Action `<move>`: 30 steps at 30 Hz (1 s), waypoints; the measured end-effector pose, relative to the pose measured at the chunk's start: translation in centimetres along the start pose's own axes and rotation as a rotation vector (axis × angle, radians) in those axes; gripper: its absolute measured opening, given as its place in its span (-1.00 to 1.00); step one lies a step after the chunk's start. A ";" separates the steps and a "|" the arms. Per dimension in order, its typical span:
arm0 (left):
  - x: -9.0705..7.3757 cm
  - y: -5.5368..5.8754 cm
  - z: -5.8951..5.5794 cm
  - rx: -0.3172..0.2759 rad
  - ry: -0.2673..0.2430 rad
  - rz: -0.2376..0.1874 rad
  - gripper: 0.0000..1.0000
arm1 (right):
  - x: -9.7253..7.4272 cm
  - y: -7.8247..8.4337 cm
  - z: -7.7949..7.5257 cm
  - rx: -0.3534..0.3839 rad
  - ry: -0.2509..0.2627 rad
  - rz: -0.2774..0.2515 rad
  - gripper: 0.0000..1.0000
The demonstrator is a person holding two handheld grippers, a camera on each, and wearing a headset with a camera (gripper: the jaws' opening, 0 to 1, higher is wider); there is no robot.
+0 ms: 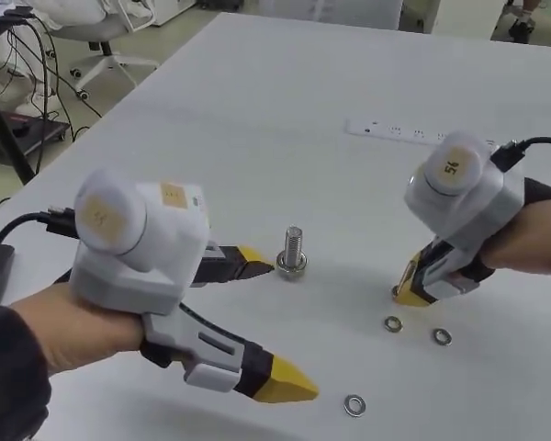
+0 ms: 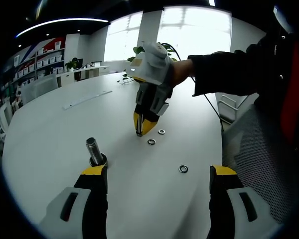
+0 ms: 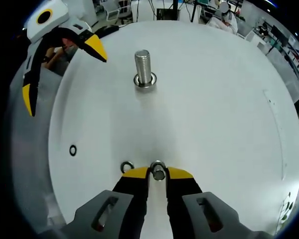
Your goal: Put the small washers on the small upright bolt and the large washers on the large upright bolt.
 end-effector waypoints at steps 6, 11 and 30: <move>0.0 -0.1 0.0 0.000 -0.001 -0.001 0.68 | -0.1 0.2 -0.2 0.007 -0.001 -0.004 -0.67; 0.1 -0.1 -0.2 0.000 0.002 0.001 0.68 | -0.4 0.6 0.0 0.015 0.004 -0.011 -0.66; -0.1 -0.4 -0.5 0.013 -0.002 -0.002 0.68 | -0.9 1.9 1.9 0.049 -0.002 -0.019 -0.65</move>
Point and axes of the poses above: the centre of the closed fingertips' face, and the gripper's own axes: x roughly forward along the fingers, z roughly to its left, y roughly out of its underside, the point moved 9 cm from there along -x, roughly backward along the fingers, and after that the axes turned 2 degrees about x, right-handed, at the moved point
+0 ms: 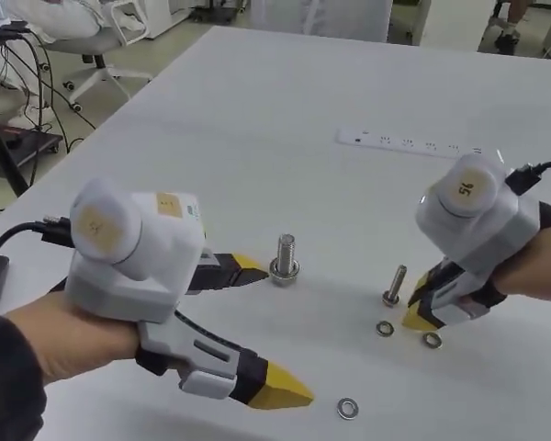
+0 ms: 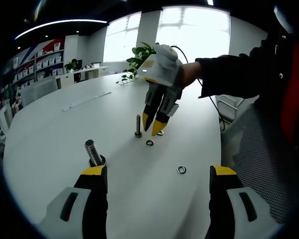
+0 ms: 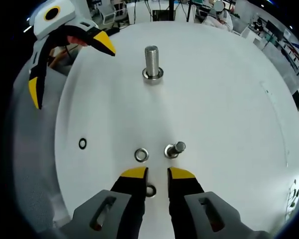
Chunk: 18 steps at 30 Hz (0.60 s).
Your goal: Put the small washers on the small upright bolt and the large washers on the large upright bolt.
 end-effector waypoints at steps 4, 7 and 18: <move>0.0 -0.1 -0.1 0.003 0.001 0.000 0.68 | 0.0 -0.1 0.8 0.005 -0.012 -0.010 -0.65; 0.0 -0.1 -0.1 0.006 0.001 -0.002 0.68 | 0.2 -0.4 1.4 0.005 -0.032 -0.025 -0.65; -0.2 -0.3 0.0 0.010 -0.004 -0.006 0.68 | 1.0 -1.0 1.6 -0.004 -0.035 -0.027 -0.66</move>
Point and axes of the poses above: the centre of the closed fingertips' face, and the gripper's own axes: x roughly forward along the fingers, z roughly to its left, y roughly out of its underside, the point moved 9 cm from there along -x, roughly backward along the fingers, and after that the axes turned 2 degrees about x, right-handed, at the moved point
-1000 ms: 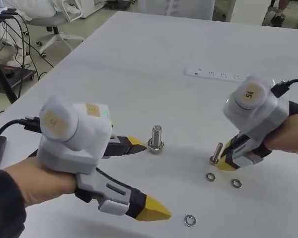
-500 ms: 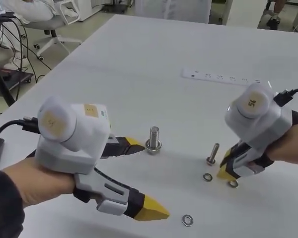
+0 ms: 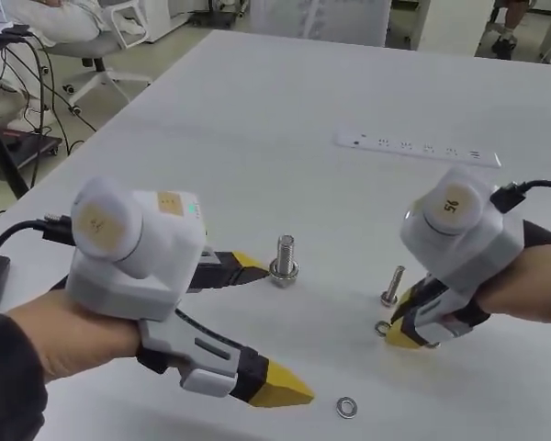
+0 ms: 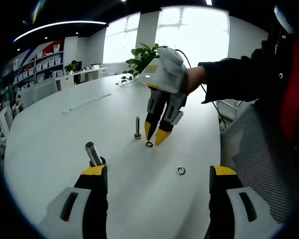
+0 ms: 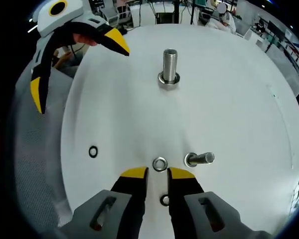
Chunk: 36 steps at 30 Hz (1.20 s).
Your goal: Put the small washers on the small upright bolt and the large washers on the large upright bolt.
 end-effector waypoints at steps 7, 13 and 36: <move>0.0 0.0 0.1 0.000 -0.001 -0.002 0.68 | 0.3 -0.3 -0.3 -0.010 0.009 0.004 -0.66; 0.1 0.0 0.2 -0.001 -0.003 -0.003 0.67 | 0.6 -0.4 -0.5 -0.019 0.011 0.005 -0.67; 0.0 0.0 0.0 0.001 -0.003 -0.006 0.67 | 0.7 -0.4 0.0 -0.058 0.040 0.033 -0.70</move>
Point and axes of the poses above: the centre of the closed fingertips' face, and the gripper's own axes: x roughly forward along the fingers, z roughly to its left, y roughly out of its underside, the point moved 9 cm from there along -x, roughly backward along the fingers, and after that the axes turned 2 degrees about x, right-handed, at the moved point
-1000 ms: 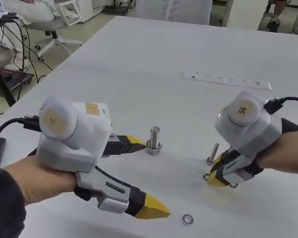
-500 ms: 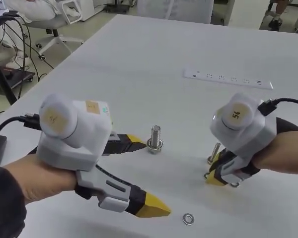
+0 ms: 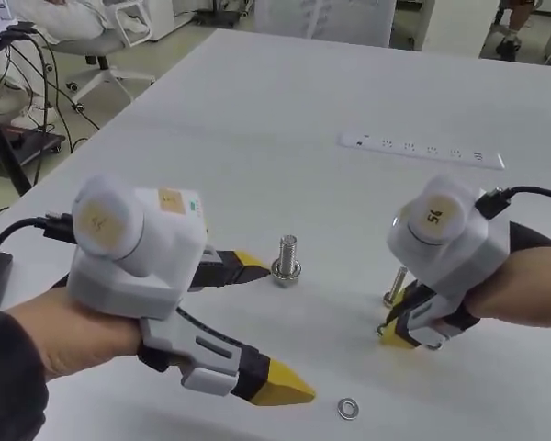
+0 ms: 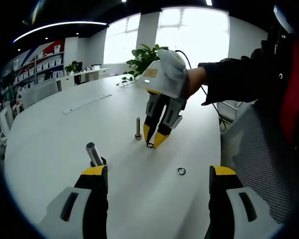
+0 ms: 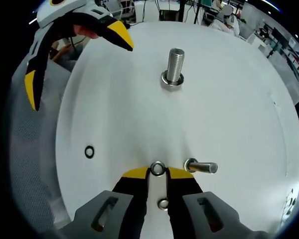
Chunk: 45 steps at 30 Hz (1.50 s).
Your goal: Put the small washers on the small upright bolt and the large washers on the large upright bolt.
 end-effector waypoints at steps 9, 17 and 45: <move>0.0 -0.1 -0.2 0.001 0.000 0.000 0.67 | 0.0 -0.1 0.0 0.006 0.002 0.006 -0.71; -0.1 -0.1 -0.2 0.002 -0.001 -0.001 0.66 | -0.1 0.2 0.0 0.011 -0.001 0.005 -0.72; 0.3 -0.2 -0.3 0.010 0.007 0.001 0.66 | -1.4 1.5 0.6 0.041 0.012 -0.003 -0.72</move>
Point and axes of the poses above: the centre of the closed fingertips' face, and the gripper's own axes: x roughly forward along the fingers, z roughly to its left, y roughly out of its underside, the point moved 9 cm from there along -x, roughly backward along the fingers, and after that the axes turned 2 degrees about x, right-handed, at the moved point
